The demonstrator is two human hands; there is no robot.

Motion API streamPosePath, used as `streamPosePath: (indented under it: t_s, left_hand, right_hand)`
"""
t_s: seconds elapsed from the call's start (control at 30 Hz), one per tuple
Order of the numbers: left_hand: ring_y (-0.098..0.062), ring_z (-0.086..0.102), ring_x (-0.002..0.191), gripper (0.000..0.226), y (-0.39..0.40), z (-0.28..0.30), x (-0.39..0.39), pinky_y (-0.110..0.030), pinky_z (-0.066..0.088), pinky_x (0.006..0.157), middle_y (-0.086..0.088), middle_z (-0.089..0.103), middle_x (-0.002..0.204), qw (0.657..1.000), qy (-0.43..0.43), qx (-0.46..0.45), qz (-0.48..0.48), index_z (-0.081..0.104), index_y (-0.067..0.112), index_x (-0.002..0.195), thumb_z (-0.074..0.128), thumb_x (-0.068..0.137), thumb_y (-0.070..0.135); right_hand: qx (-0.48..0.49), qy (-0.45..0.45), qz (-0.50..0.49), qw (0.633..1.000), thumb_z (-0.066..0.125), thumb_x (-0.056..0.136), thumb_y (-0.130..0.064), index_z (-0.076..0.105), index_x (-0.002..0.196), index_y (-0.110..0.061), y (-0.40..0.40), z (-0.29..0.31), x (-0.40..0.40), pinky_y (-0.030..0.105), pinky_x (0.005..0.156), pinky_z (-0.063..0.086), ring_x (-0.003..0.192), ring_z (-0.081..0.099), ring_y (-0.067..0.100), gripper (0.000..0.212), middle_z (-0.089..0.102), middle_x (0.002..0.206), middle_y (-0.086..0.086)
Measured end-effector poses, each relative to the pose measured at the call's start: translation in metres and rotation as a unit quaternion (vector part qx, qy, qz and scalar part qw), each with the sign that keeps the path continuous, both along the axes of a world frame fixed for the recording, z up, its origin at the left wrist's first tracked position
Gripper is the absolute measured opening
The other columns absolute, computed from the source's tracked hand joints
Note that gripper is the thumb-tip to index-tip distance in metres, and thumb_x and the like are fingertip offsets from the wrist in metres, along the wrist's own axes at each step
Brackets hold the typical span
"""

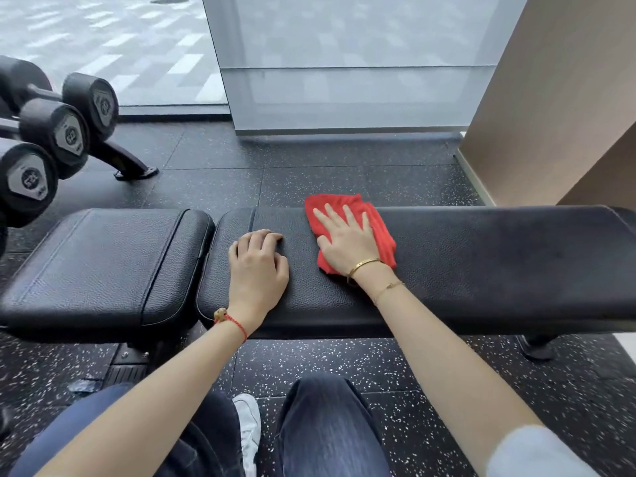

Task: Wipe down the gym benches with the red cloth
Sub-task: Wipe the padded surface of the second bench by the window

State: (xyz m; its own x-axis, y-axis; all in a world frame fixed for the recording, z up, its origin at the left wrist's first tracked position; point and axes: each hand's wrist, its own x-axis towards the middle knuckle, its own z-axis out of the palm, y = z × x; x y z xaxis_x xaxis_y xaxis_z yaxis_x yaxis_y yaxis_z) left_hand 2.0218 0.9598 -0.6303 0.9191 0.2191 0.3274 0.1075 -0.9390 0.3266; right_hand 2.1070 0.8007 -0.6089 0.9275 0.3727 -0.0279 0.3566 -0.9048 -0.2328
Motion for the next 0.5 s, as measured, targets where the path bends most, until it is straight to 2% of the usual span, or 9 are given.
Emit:
streamPosePath:
  t_s: [0.13, 0.23, 0.37, 0.5]
  left_hand:
    - [-0.028, 0.05, 0.124, 0.036, 0.0, 0.001, -0.002, -0.047, 0.034, 0.11, -0.006, 0.061, 0.128, 1.0, -0.013, -0.009, -0.003, 0.063, 0.015, 0.122, 0.054, 0.087, 0.018]
    - [-0.029, 0.05, 0.125, 0.036, 0.001, 0.001, -0.003, -0.048, 0.033, 0.111, -0.006, 0.061, 0.129, 1.0, -0.013, -0.009, -0.007, 0.063, 0.014, 0.123, 0.054, 0.089, 0.017]
    - [-0.029, 0.048, 0.128, 0.036, 0.0, 0.001, -0.004, -0.047, 0.031, 0.113, -0.005, 0.059, 0.132, 1.0, -0.01, -0.01, -0.009, 0.062, 0.013, 0.126, 0.054, 0.09, 0.017]
    - [-0.029, 0.046, 0.129, 0.037, -0.001, 0.001, -0.004, -0.047, 0.029, 0.115, -0.006, 0.057, 0.135, 1.0, -0.007, -0.002, -0.006, 0.06, 0.013, 0.128, 0.052, 0.092, 0.017]
  right_hand:
    - [0.009, -0.03, 0.066, 0.997, 0.036, 0.096, -0.039, 0.017, 0.153, -0.039, 0.011, -0.005, -0.04, 0.049, 0.121, -0.004, 0.151, 0.005, 0.019, 0.06, 0.012, 0.162, -0.013]
    - [0.014, -0.043, 0.077, 0.996, 0.038, 0.095, -0.04, 0.018, 0.153, -0.039, -0.002, -0.008, -0.063, 0.047, 0.121, -0.003, 0.151, 0.006, 0.019, 0.061, 0.014, 0.162, -0.013]
    - [0.01, -0.055, 0.043, 0.998, 0.039, 0.094, -0.041, 0.019, 0.152, -0.04, -0.04, -0.01, -0.069, 0.044, 0.121, -0.001, 0.15, 0.008, 0.016, 0.062, 0.015, 0.161, -0.015]
    - [0.005, -0.043, -0.037, 0.998, 0.039, 0.095, -0.041, 0.02, 0.152, -0.041, -0.077, -0.007, -0.046, 0.044, 0.122, 0.002, 0.15, 0.01, 0.016, 0.06, 0.016, 0.161, -0.015]
